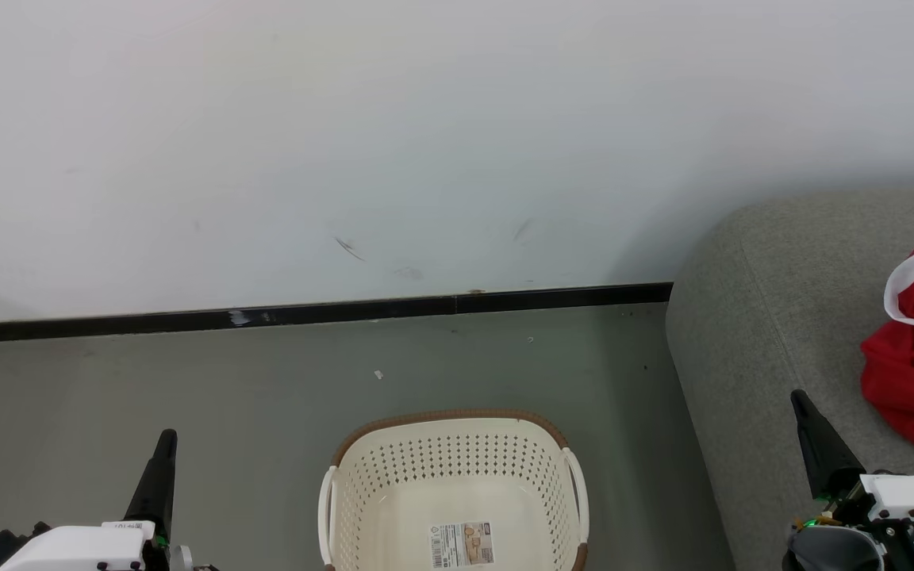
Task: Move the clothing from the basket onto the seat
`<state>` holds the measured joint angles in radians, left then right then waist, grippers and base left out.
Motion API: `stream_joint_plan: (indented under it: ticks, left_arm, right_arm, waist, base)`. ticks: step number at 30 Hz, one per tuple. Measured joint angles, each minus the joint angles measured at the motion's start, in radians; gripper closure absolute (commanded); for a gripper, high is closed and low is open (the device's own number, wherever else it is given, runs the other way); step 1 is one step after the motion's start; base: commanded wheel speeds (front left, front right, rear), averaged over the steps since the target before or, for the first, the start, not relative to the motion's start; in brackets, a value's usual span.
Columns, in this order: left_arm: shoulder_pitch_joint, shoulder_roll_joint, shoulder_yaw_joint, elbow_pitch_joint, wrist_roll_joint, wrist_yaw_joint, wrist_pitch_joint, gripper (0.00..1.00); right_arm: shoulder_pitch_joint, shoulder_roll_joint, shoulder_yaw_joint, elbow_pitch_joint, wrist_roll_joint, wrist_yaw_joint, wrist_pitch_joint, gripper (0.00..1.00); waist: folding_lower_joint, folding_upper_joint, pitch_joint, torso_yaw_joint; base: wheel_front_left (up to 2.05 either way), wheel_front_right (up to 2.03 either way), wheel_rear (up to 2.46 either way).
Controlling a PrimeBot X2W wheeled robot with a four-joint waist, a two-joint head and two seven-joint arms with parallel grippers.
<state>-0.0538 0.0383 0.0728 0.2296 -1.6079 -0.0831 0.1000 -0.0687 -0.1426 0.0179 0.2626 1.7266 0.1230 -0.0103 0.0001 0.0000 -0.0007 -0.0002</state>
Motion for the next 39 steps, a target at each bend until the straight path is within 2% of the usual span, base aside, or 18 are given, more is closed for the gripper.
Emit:
stream_joint_plan:
  ticks: [39]
  left_arm:
    - [-0.001,0.000,0.000,0.003,0.000,-0.003,0.000,1.00]
  right_arm:
    - [0.000,-0.001,0.001,0.000,0.000,0.000,0.000,1.00]
  waist:
    - [0.0000,0.0000,0.000,0.000]
  base:
    - [0.00,0.00,0.00]
